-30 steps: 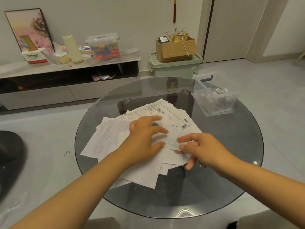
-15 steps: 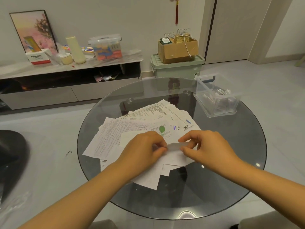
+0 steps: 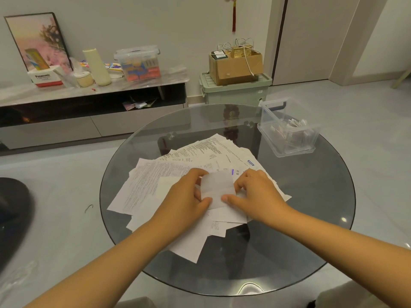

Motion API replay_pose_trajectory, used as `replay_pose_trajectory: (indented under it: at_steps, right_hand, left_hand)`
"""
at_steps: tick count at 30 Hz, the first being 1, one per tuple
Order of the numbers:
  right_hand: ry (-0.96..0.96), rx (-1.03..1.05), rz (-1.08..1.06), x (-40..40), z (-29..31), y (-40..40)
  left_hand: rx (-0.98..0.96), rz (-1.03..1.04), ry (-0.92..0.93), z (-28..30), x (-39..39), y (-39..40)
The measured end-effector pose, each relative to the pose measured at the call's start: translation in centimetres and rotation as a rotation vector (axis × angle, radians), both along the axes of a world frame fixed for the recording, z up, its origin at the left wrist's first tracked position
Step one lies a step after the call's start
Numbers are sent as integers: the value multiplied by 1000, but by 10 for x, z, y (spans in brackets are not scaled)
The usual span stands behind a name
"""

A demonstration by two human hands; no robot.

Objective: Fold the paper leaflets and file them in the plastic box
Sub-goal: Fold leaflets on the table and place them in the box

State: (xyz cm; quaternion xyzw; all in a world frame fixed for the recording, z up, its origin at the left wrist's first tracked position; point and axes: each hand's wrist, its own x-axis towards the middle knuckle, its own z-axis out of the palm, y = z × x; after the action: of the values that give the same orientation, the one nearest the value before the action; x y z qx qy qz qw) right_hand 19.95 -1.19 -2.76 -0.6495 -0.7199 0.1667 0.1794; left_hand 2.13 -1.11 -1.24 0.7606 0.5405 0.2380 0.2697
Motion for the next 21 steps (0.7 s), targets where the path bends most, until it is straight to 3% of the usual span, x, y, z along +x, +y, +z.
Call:
replay_pose_trajectory:
  at_steps: [5,10,13,21]
  right_hand:
    - [-87,15,-11,0,-6,3]
    - [41,97,60,4,-3,2]
    - [-108,238,218,6,0,3]
    - [-208,175,407,10,3,6]
  left_hand:
    - [67,-15,158,-4,-1,3]
    - [210,-80,261,-8,-5,7]
    - [225,-153,333,-10,-7,10]
    - [263,-220,446,-10,-7,14]
